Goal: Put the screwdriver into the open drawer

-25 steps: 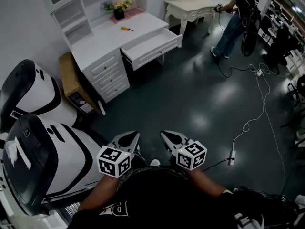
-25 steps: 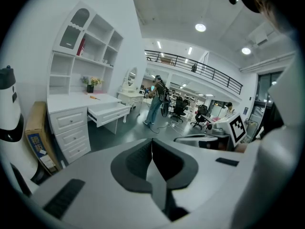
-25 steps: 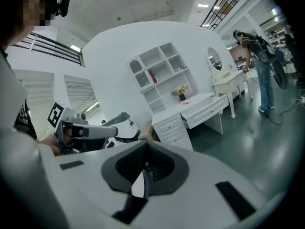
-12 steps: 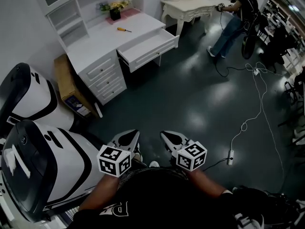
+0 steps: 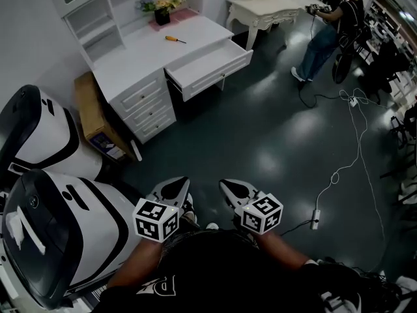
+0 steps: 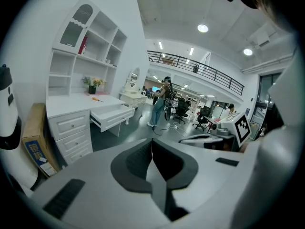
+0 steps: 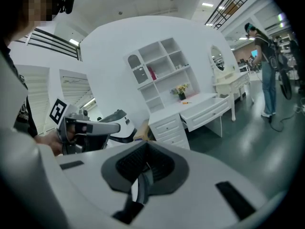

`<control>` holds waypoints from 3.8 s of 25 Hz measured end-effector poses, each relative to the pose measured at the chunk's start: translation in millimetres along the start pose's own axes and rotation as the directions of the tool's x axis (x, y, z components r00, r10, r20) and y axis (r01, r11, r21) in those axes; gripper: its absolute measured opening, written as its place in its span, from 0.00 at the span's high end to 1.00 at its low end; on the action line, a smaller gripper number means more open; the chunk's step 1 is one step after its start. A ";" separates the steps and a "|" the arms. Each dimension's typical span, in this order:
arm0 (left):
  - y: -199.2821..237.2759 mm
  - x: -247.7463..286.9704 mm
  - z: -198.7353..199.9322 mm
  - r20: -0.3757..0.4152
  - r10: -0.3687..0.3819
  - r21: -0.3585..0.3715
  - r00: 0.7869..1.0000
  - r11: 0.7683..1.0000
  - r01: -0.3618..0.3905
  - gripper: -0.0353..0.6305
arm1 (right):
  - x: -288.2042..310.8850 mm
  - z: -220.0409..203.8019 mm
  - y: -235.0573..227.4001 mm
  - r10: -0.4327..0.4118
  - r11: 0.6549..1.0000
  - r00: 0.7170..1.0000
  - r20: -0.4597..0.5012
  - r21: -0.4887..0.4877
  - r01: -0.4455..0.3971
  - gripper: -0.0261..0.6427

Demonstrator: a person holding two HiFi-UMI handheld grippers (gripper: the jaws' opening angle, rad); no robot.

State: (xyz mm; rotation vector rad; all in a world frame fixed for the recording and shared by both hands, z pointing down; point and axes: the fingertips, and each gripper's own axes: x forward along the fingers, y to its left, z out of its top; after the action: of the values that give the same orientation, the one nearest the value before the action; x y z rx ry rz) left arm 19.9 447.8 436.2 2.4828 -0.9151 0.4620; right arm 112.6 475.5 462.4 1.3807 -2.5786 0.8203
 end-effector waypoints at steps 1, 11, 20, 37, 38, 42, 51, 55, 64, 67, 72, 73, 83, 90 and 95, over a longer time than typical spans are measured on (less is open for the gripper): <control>6.3 1.7 3.0 0.001 0.003 0.001 1.000 1.000 -0.003 0.92 | 6.5 2.9 -0.6 0.002 1.000 1.000 -0.004 -0.003 -0.002 0.95; 74.3 29.1 50.1 0.027 0.004 -0.016 1.000 1.000 -0.004 0.92 | 71.9 46.5 -20.8 -0.012 0.999 1.000 -0.022 -0.034 0.011 0.95; 126.1 56.9 100.6 0.043 -0.049 0.029 0.998 0.998 0.047 0.92 | 121.5 92.9 -36.3 -0.078 0.995 0.997 0.010 -0.060 0.079 0.95; 204.4 75.4 138.5 0.052 -0.095 0.085 0.994 0.992 0.091 0.92 | 190.9 120.2 -46.4 -0.170 0.985 0.985 0.043 -0.028 0.171 0.95; 206.5 75.5 137.8 0.050 -0.097 0.082 0.994 0.992 0.093 0.92 | 193.2 121.9 -46.7 -0.172 0.984 0.984 0.043 -0.026 0.174 0.95; 214.6 73.1 135.1 0.044 -0.099 0.069 0.994 0.993 0.096 0.92 | 203.9 128.3 -40.8 -0.163 0.985 0.986 0.036 -0.043 0.165 0.95; 230.8 66.9 134.6 0.054 -0.067 0.045 0.996 0.997 0.065 0.92 | 221.0 137.6 -34.8 -0.131 0.989 0.991 0.028 -0.068 0.133 0.95; 235.6 69.8 128.1 0.039 -0.056 0.031 0.998 0.998 0.055 0.92 | 229.2 139.6 -38.2 -0.113 0.991 0.993 0.028 -0.074 0.115 0.95; 240.9 91.5 132.9 0.015 -0.035 0.038 0.999 0.999 0.034 0.92 | 241.0 154.1 -61.9 -0.090 0.994 0.994 0.053 -0.054 0.093 0.95; 242.5 103.0 142.1 0.017 -0.031 0.035 0.999 0.999 0.030 0.92 | 244.5 159.2 -74.7 -0.087 0.995 0.995 0.048 -0.048 0.089 0.95; 251.1 126.6 152.7 0.010 -0.021 0.027 1.000 0.999 0.021 0.92 | 257.0 170.5 -100.0 -0.081 0.996 0.996 0.042 -0.040 0.083 0.95; 253.7 132.0 154.1 0.005 -0.019 0.025 1.000 1.000 0.019 0.92 | 260.5 172.7 -104.9 -0.079 0.996 0.996 0.039 -0.040 0.080 0.95; 277.9 199.8 182.1 -0.038 -0.014 0.013 0.999 1.000 0.014 0.92 | 290.3 196.5 -168.0 -0.082 0.997 0.997 0.010 -0.013 0.082 0.95; 286.7 241.0 215.4 -0.042 -0.012 0.027 0.999 1.000 0.013 0.92 | 309.5 231.1 -207.9 -0.073 0.997 0.997 0.023 -0.021 0.074 0.95; 299.4 263.8 240.3 -0.029 0.026 0.024 0.999 0.999 -0.026 0.92 | 315.9 255.0 -237.1 -0.065 0.998 0.997 0.028 -0.025 0.066 0.95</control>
State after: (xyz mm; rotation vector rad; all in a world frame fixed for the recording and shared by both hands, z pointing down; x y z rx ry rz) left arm 45.7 -17.3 441.5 2.4809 -0.9365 0.5190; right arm 157.6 7.8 448.2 1.4706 -2.5393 0.7613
